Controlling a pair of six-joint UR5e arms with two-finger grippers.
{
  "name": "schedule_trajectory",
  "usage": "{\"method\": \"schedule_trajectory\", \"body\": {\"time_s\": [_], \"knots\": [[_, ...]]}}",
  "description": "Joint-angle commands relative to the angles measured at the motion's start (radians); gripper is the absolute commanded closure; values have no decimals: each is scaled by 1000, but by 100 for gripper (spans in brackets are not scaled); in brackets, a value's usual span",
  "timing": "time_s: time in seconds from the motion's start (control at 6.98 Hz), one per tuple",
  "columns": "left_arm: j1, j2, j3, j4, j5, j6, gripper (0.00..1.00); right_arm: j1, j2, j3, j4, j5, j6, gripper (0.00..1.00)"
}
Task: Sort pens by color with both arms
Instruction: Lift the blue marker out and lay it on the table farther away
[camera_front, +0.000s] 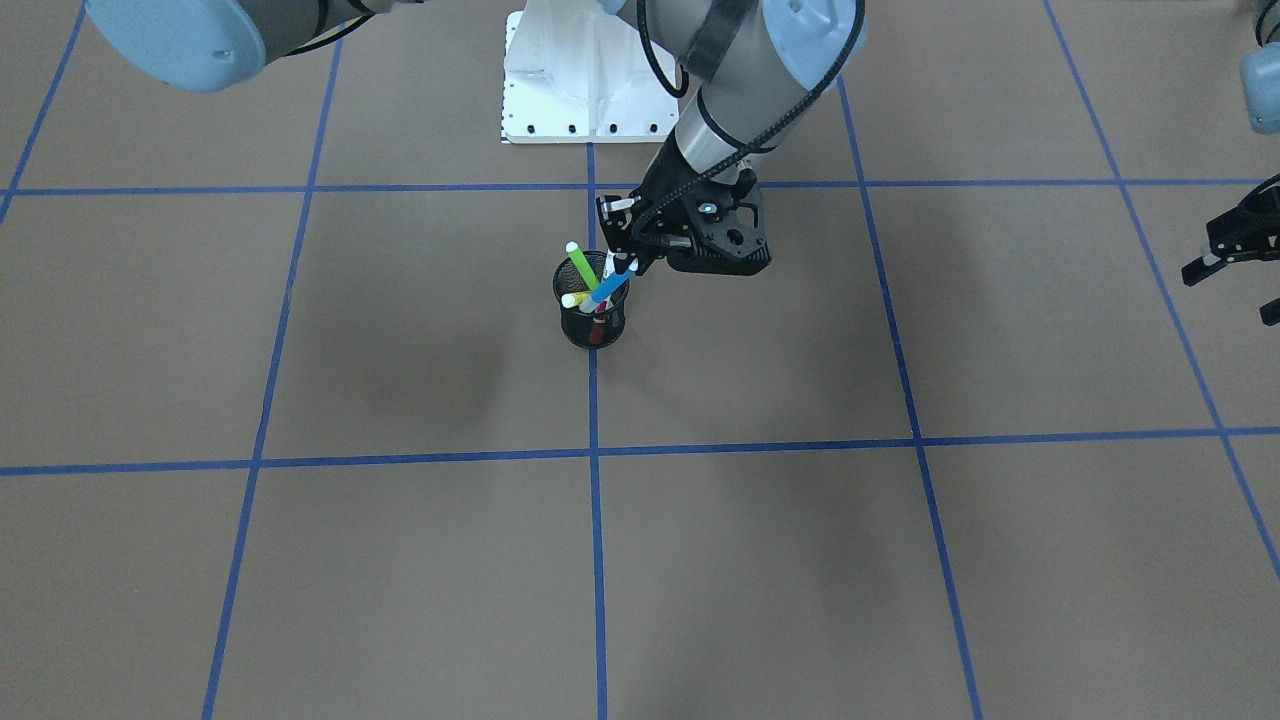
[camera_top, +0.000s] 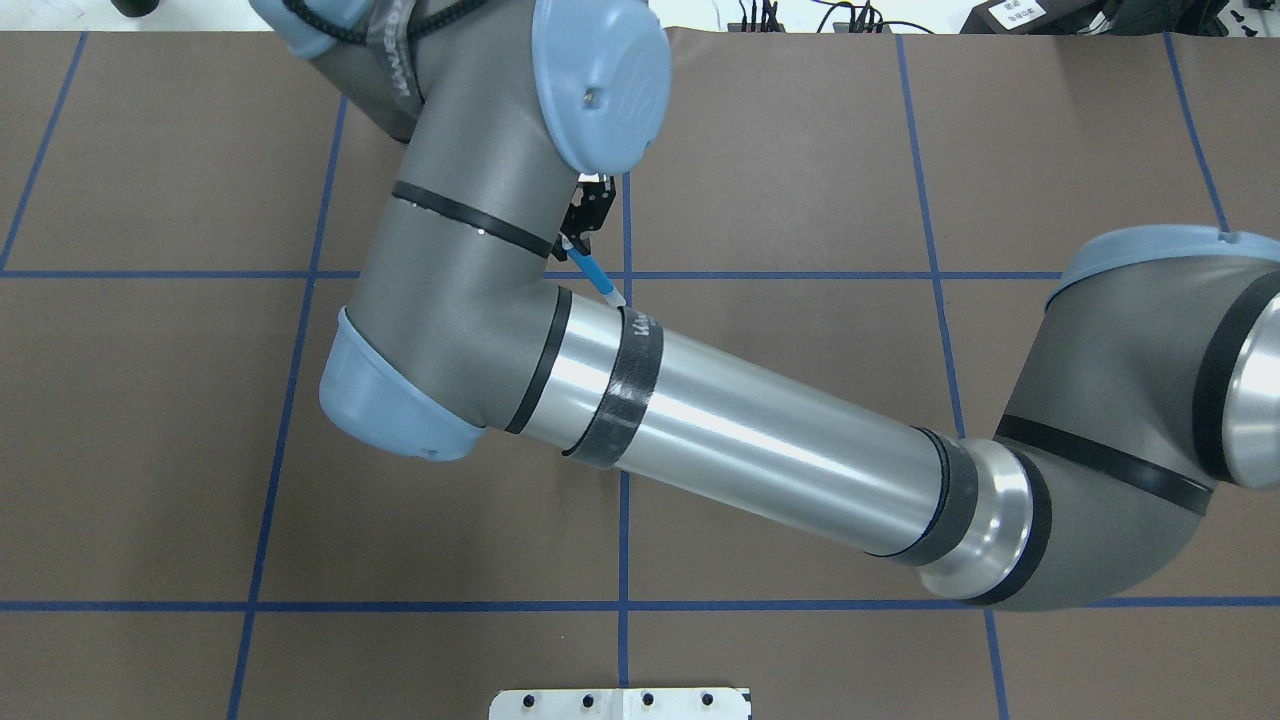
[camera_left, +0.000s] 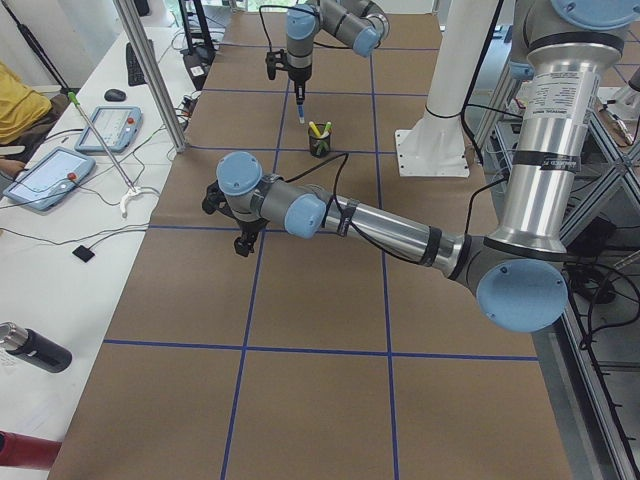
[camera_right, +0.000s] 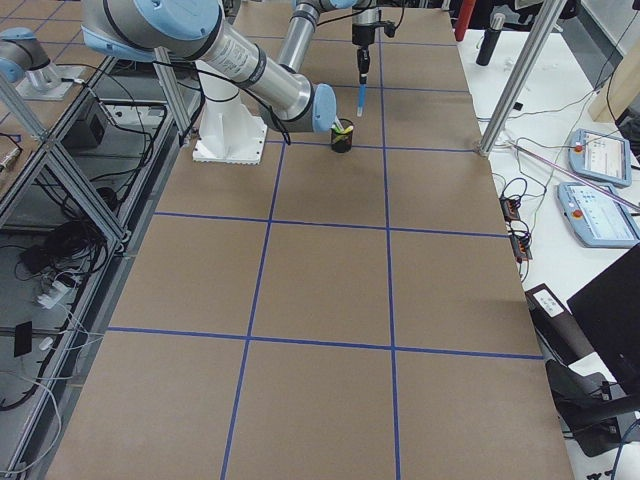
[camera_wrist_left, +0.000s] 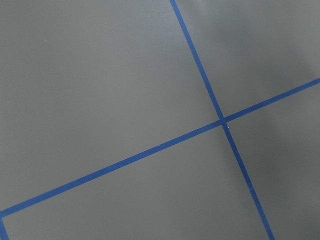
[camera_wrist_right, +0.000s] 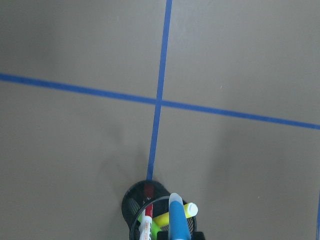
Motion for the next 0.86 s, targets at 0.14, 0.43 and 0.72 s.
{"method": "schedule_trajectory", "body": {"time_s": [0.14, 0.43, 0.72], "knots": [[3, -1, 0, 0, 0, -1, 0, 46, -34, 59, 40, -159, -1, 100], [6, 0, 5, 0, 0, 0, 0, 60, -225, 61, 370, -236, 11, 100], [6, -1, 9, -2, 0, 0, 0, 69, -393, 45, 613, -387, 0, 100]]}}
